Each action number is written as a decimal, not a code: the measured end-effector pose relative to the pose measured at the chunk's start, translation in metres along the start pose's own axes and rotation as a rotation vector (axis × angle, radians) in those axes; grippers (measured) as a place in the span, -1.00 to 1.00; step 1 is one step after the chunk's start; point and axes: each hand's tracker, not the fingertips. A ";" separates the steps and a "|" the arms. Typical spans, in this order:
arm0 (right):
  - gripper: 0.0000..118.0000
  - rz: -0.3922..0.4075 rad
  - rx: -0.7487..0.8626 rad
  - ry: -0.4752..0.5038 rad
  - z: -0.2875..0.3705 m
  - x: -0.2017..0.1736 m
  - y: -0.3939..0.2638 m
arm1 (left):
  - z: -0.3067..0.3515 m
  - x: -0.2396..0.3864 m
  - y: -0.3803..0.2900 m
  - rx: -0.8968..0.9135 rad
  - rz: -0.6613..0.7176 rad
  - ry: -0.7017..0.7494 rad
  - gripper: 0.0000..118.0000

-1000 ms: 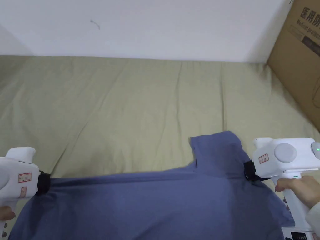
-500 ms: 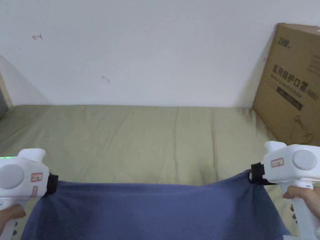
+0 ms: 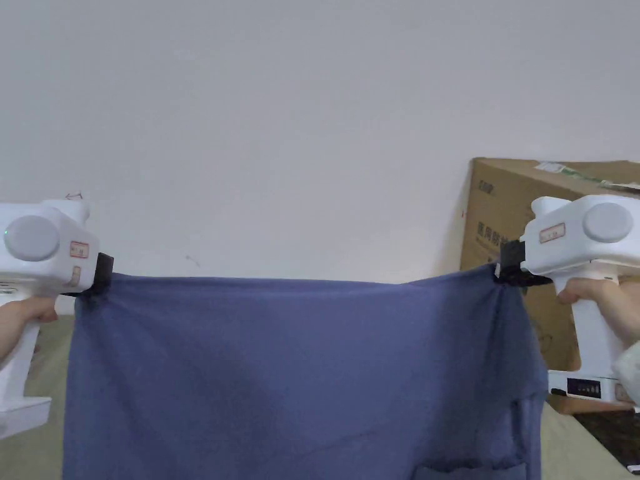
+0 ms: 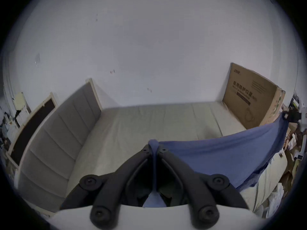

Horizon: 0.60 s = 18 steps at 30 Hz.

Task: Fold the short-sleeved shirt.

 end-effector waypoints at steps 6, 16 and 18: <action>-0.94 0.006 0.100 -0.046 0.009 -0.023 0.100 | -0.005 0.004 0.104 0.077 0.043 0.023 -0.97; -0.94 0.003 0.316 -0.108 0.026 -0.073 0.261 | -0.001 -0.003 0.265 0.272 0.086 0.090 -0.97; -0.94 0.045 0.354 -0.115 0.036 -0.086 0.273 | 0.000 -0.004 0.280 0.300 0.091 0.108 -0.97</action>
